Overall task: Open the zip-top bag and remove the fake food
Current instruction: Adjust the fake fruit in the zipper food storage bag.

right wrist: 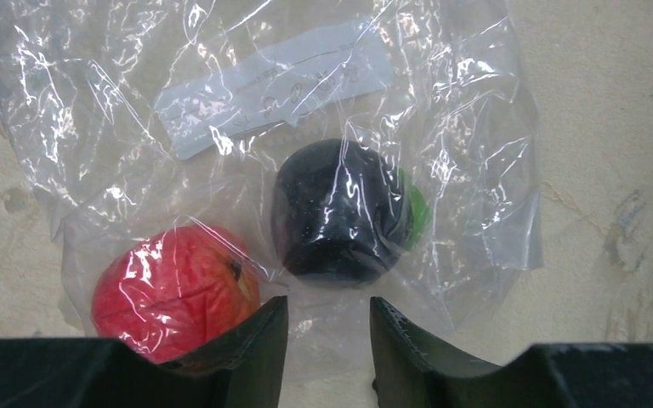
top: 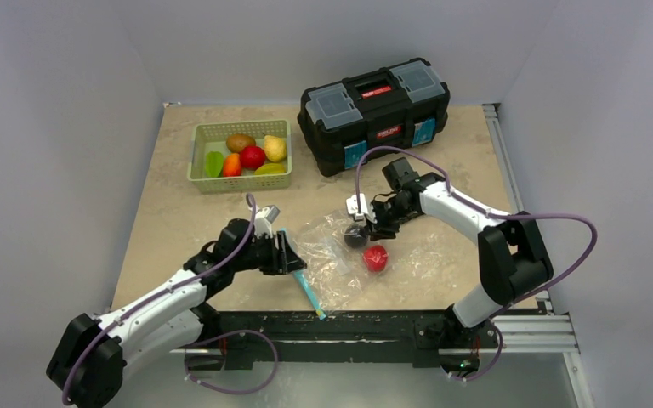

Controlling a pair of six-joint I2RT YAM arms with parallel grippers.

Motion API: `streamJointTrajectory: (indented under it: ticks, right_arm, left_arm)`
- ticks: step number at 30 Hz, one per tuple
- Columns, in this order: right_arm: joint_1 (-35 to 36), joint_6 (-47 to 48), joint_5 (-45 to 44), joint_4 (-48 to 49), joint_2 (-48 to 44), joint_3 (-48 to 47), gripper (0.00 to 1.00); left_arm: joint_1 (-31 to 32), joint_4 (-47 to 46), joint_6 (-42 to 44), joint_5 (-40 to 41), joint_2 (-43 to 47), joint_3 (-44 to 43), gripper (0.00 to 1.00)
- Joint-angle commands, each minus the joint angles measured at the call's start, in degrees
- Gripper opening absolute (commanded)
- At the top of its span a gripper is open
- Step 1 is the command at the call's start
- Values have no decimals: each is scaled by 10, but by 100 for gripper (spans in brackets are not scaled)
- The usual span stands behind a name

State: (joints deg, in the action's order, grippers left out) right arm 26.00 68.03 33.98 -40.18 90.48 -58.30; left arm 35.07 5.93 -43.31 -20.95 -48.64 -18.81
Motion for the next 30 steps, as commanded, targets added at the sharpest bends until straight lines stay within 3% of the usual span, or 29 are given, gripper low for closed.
streamJointTrajectory:
  ticks: [1,6,14,17,21,23,26,30]
  right_arm:
    - [3,41,12,-17,3,-30,44]
    - [8,37,38,4,4,-27,54]
    - [26,39,29,18,11,-23,60]
    - [34,33,18,25,18,-23,60]
    - [34,23,10,40,23,-16,59]
    - [34,19,10,46,27,-13,56]
    - [34,9,11,47,34,-16,43]
    - [35,-8,7,51,39,-17,28]
  left_arm:
    - [3,-96,-38,-20,-23,3,49]
    - [3,-122,-48,-14,-53,3,58]
    - [3,-188,-66,-31,-123,-4,55]
    - [3,-147,-56,-24,-126,-18,53]
    - [3,-38,-24,9,-42,-36,55]
    - [3,29,-7,29,10,-49,59]
    - [3,103,5,49,48,-56,62]
    - [3,124,-12,54,59,-28,62]
